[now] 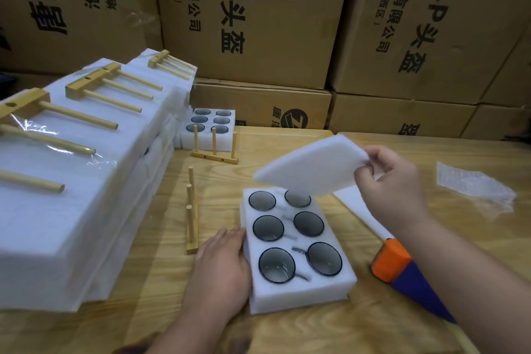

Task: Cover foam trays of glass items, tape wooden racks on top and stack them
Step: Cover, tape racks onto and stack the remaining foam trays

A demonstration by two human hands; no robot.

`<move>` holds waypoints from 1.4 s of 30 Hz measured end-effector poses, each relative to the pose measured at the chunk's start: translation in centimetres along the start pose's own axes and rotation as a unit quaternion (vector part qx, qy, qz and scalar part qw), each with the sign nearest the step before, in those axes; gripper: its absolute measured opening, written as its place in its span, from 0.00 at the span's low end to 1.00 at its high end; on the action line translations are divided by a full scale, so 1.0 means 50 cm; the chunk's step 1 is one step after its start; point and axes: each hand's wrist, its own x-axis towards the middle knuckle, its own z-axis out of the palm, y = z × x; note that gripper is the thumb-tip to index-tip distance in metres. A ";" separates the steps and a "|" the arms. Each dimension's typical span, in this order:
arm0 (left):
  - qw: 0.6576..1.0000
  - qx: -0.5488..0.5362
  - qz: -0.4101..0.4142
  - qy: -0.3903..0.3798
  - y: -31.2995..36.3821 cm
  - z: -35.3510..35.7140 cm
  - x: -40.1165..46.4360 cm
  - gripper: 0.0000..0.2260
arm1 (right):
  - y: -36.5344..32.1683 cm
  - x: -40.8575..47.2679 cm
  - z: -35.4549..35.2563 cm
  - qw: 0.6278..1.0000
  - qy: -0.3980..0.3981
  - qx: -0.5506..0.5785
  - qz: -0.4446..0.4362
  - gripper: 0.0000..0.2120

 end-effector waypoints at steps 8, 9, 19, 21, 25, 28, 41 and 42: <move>1.000 -0.007 0.000 0.000 0.001 -0.004 -0.001 0.20 | 0.006 -0.059 0.022 0.989 0.024 0.032 -0.141 0.17; 1.000 -0.008 0.000 0.001 0.001 -0.004 -0.002 0.20 | 0.011 -0.064 0.021 0.987 0.025 0.027 -0.156 0.15; 1.000 -0.013 0.006 0.016 -0.011 0.013 0.005 0.23 | -0.005 -0.087 0.027 0.879 -0.066 0.413 0.230 0.14; 1.000 -0.012 0.013 0.014 -0.013 0.015 0.006 0.22 | 0.006 -0.093 0.032 0.827 -0.077 0.467 0.304 0.12; 0.990 -0.129 0.028 0.044 -0.022 0.013 0.004 0.23 | 0.026 -0.128 0.058 0.879 -0.080 0.377 0.282 0.19; 0.961 -0.269 0.011 0.059 -0.029 0.003 -0.001 0.24 | 0.048 -0.144 0.070 0.855 -0.102 0.394 0.321 0.25; 0.941 -0.335 0.045 0.006 -0.034 0.001 -0.004 0.24 | 0.049 -0.179 0.096 0.724 -0.081 0.559 0.396 0.26; 0.931 -0.363 0.041 0.008 -0.036 0.002 -0.005 0.26 | 0.048 -0.182 0.098 0.728 -0.083 0.555 0.395 0.25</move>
